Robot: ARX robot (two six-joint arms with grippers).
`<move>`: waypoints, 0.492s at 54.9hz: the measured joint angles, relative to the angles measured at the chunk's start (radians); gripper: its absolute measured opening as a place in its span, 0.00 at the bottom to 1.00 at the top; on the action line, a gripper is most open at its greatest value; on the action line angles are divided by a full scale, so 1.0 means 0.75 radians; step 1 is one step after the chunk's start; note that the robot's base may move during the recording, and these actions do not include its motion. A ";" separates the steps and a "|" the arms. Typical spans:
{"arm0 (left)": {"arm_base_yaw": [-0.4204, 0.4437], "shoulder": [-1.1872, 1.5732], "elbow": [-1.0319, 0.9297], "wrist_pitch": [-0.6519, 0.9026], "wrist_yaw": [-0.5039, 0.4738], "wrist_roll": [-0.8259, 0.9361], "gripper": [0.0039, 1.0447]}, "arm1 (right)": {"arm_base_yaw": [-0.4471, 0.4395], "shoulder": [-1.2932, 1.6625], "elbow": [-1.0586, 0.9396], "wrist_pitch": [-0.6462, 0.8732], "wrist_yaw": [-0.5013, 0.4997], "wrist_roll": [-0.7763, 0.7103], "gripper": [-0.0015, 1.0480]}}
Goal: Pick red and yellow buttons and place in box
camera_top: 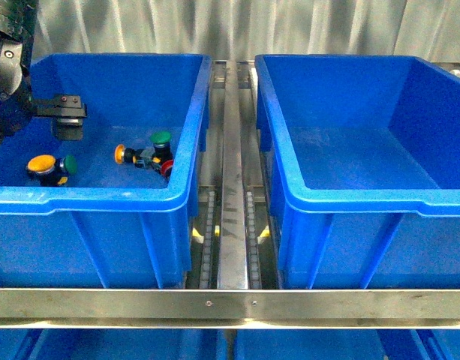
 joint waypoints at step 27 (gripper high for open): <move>0.015 0.225 0.184 -0.046 0.033 -0.028 0.93 | 0.000 0.001 0.000 0.000 0.000 0.000 0.94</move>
